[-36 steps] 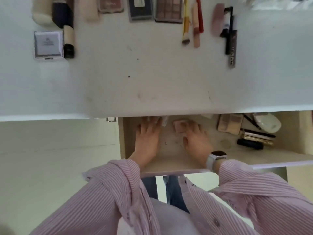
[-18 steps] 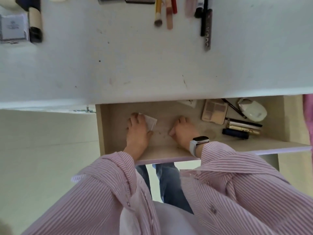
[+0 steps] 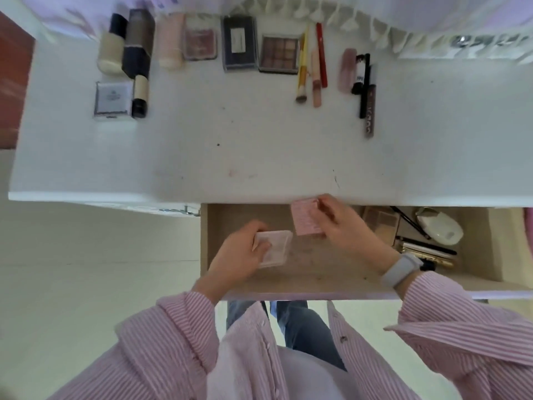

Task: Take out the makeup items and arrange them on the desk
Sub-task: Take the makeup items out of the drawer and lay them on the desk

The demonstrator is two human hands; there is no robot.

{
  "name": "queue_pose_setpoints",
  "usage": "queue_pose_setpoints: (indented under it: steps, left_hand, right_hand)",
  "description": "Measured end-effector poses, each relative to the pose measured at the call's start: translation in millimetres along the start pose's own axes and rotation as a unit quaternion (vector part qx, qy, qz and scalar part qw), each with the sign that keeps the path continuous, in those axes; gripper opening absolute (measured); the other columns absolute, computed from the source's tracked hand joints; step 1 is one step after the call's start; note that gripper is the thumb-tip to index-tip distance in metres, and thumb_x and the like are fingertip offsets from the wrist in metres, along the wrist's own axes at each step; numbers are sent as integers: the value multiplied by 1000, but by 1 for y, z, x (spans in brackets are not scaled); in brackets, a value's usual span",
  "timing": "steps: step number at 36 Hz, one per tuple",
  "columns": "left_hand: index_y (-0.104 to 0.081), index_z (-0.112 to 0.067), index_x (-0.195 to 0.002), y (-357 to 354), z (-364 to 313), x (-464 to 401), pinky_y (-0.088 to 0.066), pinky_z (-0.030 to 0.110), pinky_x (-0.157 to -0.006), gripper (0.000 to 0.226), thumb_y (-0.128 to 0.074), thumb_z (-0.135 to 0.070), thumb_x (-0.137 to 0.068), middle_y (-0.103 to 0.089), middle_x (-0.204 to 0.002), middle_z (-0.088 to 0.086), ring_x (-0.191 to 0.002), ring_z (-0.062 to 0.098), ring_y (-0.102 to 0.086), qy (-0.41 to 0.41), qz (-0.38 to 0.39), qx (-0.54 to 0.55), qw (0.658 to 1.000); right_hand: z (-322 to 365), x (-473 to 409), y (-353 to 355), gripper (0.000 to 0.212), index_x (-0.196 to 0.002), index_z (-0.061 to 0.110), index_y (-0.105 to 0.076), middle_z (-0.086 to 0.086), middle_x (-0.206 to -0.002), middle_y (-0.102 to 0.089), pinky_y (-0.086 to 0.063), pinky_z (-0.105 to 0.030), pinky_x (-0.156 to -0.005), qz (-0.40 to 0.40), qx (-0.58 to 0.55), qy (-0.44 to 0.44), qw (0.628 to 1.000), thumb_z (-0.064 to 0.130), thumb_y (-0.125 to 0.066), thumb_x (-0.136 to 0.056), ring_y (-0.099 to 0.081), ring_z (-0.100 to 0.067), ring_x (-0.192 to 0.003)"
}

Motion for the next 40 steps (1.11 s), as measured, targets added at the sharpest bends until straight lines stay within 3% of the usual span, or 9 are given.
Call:
queue_pose_setpoints:
  steps: [5, 11, 14, 20, 24, 27, 31, 34, 40]
  left_hand:
    - [-54, -22, -105, 89, 5, 11, -51, 14, -66, 17, -55, -12, -92, -61, -94, -9, -83, 7, -60, 3, -161, 200, 967]
    - [-50, -18, -118, 161, 36, -5, -57, 25, -66, 31, -51, -4, -91, -56, -101, 6, -90, 19, -62, 69, -291, 444, 844]
    - [-44, -20, -122, 176, 46, -29, -58, 28, -73, 40, -53, -2, -88, -53, -109, 7, -98, 20, -60, 98, -322, 465, 819]
    - [-38, -22, -132, 192, 41, -72, -50, 24, -73, 45, -55, -14, -91, -50, -98, -12, -80, -1, -52, 103, -342, 319, 878]
    - [-35, -16, -139, 202, 32, -92, -42, 32, -97, 50, -51, -13, -92, -49, -128, 5, -106, 19, -53, 84, -331, 217, 914]
    - [-25, -14, -145, 204, 22, -103, -29, 26, -100, 58, -49, -18, -93, -31, -147, 10, -129, 24, -32, 63, -303, 35, 950]
    - [-24, -11, -145, 192, 17, -109, -29, 43, -103, 62, -52, -25, -91, -20, -153, 11, -133, 34, -21, 44, -253, -153, 954]
    - [-40, -7, -137, 186, 18, -113, -38, 49, -92, 59, -61, -21, -84, -34, -146, 16, -125, 39, -34, 17, -250, -195, 948]
    - [-44, -11, -135, 183, 10, -105, -29, 51, -99, 51, -56, -19, -87, -36, -145, 15, -129, 36, -30, -19, -260, -158, 952]
  right_hand:
    - [57, -32, 14, 17, -111, 14, -47, -2, -89, -61, -43, -14, -43, -62, -86, 24, 994, 22, -38, -98, -56, -7, -47]
    - [93, -87, -3, 33, -130, 9, -40, -7, -101, -62, -43, -19, -54, -85, -63, 10, 994, 15, -38, -98, -58, -12, -60]
    - [102, -114, -17, 35, -131, 10, -42, -9, -114, -62, -47, -24, -62, -93, -70, -16, 993, 17, -42, -96, -60, -17, -73]
    - [118, -154, -26, 31, -125, 13, -46, -6, -118, -60, -33, -9, -54, -133, -62, -49, 988, 19, -46, -95, -51, -12, -90]
    - [126, -173, -23, 30, -124, 10, -51, -7, -119, -59, -33, -14, -66, -159, -13, -52, 986, 15, -46, -94, -50, -14, -95]
    - [130, -186, -21, 29, -120, 6, -55, -12, -115, -58, -27, -9, -64, -184, 33, -50, 981, 11, -47, -93, -52, -21, -94]
    - [127, -198, -25, 32, -122, 11, -58, -11, -114, -58, -34, -9, -69, -181, 49, -46, 981, 11, -46, -92, -56, -19, -90]
    - [132, -194, -26, 34, -127, 13, -54, -6, -115, -54, -33, -7, -73, -178, 46, -28, 983, 11, -44, -94, -53, -16, -92]
    - [138, -163, -17, 36, -130, 7, -48, -8, -127, -49, -31, -6, -82, -207, 8, 4, 978, 7, -43, -94, -54, -15, -99]
Point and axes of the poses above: each hand's wrist, its own x-axis away from the middle knuckle, its own y-axis out of the back of the hand, z = x × y, the point moved 7 cm from there along -x, towards the middle knuckle
